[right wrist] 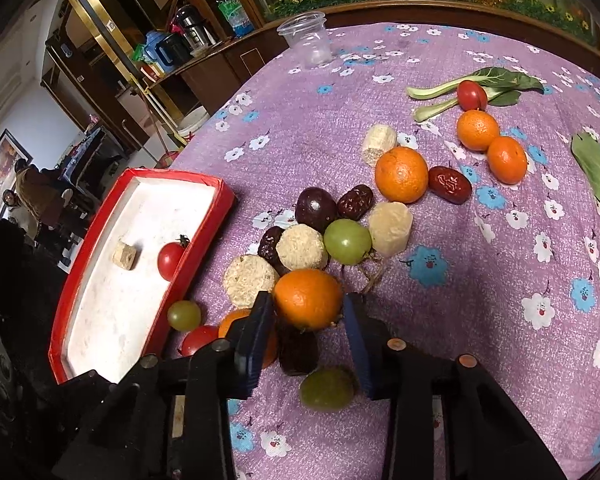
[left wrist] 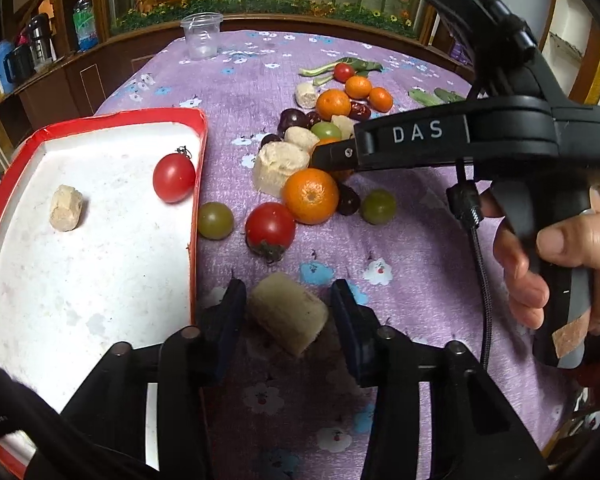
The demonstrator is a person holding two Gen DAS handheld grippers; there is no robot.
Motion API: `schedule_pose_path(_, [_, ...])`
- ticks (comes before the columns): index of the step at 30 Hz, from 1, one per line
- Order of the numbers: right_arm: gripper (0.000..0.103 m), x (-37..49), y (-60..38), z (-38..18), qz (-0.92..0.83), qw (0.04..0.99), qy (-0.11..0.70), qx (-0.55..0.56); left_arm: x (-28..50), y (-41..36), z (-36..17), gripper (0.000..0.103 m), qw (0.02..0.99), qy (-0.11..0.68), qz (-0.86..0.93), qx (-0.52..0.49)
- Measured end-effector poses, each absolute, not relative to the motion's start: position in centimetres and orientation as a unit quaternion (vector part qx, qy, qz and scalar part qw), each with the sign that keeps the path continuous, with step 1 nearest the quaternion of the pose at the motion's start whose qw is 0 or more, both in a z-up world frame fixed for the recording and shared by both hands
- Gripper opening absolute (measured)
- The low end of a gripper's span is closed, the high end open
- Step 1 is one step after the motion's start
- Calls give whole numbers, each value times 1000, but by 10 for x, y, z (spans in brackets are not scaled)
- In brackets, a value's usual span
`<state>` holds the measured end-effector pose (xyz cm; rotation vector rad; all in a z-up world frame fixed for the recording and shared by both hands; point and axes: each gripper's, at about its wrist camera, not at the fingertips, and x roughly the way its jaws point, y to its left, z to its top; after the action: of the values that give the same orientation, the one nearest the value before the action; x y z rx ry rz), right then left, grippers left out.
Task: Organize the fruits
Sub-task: 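Grasp a larger beige chunk with the left gripper while the right gripper grasps a mandarin orange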
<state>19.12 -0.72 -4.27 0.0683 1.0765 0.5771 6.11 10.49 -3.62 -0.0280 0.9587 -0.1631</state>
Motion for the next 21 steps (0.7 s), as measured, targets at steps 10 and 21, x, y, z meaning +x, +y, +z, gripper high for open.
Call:
schedule_pose_path(10, [35,189,-9,-39,266,826,496,26,59,107,-35,39,887,455,-78,-22])
schedule_pose_path(21, [13,181,-16,-21,271,832,483,28,57,111,-20,39,892,443,-79,-28])
